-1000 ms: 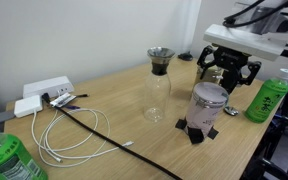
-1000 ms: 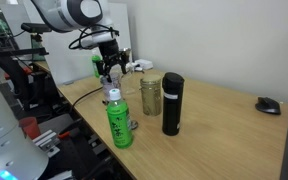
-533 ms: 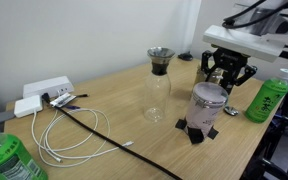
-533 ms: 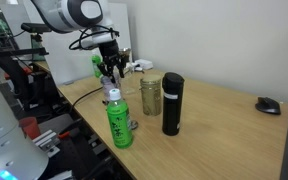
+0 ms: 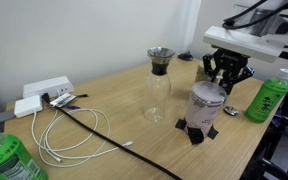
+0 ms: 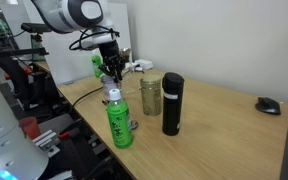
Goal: Open the bottle on the table
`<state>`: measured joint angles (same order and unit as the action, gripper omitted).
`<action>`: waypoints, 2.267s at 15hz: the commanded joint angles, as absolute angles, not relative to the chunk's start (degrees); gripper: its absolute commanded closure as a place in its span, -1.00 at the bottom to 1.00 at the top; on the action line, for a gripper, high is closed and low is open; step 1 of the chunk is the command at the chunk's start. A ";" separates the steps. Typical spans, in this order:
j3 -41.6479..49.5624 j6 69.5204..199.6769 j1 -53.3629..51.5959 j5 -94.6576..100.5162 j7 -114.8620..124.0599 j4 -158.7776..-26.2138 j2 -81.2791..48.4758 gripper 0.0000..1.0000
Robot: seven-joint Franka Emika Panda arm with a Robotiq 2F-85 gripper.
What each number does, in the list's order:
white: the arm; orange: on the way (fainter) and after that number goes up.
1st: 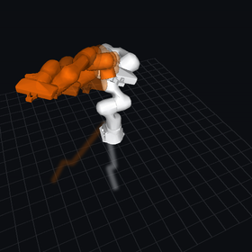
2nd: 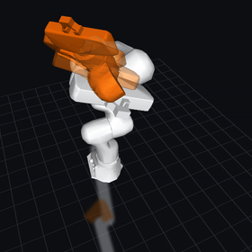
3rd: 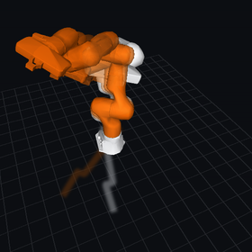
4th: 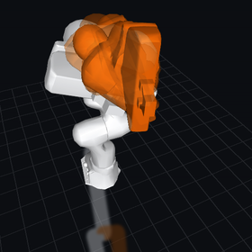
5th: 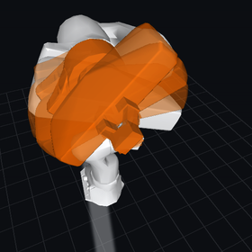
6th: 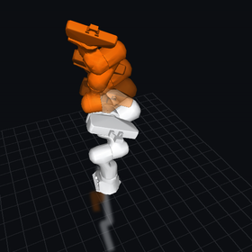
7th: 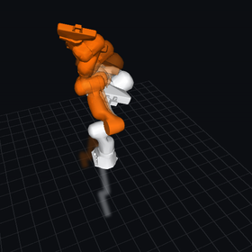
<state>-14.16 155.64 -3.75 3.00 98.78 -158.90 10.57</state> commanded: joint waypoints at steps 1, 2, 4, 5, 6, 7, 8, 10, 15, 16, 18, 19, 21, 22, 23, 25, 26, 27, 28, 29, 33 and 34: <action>-14.33 156.14 -2.96 4.90 100.15 -158.91 9.94 0.89; -14.23 155.78 -3.13 4.68 99.78 -158.91 10.06 0.89; -14.07 154.88 -3.59 4.07 98.89 -158.91 10.46 0.89; -13.76 154.20 -4.10 3.06 97.82 -158.91 10.70 0.89; -13.67 153.57 -4.32 2.75 97.37 -158.91 10.91 0.89; -13.66 152.90 -4.40 2.74 97.15 -158.90 11.08 0.89; -13.59 152.34 -4.56 2.51 96.79 -158.90 11.13 0.89; -13.52 151.69 -4.68 2.28 96.33 -158.85 11.15 0.89; -13.50 151.21 -5.05 1.89 95.62 -159.39 11.79 0.89; -13.50 151.09 -5.07 1.89 95.55 -159.34 11.81 0.89; -13.60 150.96 -5.04 2.12 95.70 -159.25 11.88 0.89; -13.66 150.93 -5.02 2.26 95.79 -159.19 11.87 0.89; -13.91 150.93 -4.75 3.07 96.39 -159.09 11.84 0.89; -14.02 150.88 -4.61 3.50 96.67 -159.04 11.87 0.89; -14.14 150.76 -4.47 3.93 96.95 -158.93 11.86 0.89; -14.39 150.25 -4.27 4.74 97.45 -158.68 11.95 0.89; -14.37 150.08 -4.35 4.85 97.32 -158.57 11.92 0.89; -14.38 149.77 -4.36 5.07 97.31 -158.44 11.94 0.89; -14.37 149.56 -4.40 5.11 97.26 -158.33 11.98 0.89; -14.42 149.33 -4.37 5.28 97.34 -158.20 12.05 0.89; -14.55 148.82 -4.44 5.76 97.32 -157.78 12.53 0.89; -14.56 148.70 -4.47 5.83 97.26 -157.68 12.69 0.89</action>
<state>-14.35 151.16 -4.27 4.73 97.71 -157.86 11.42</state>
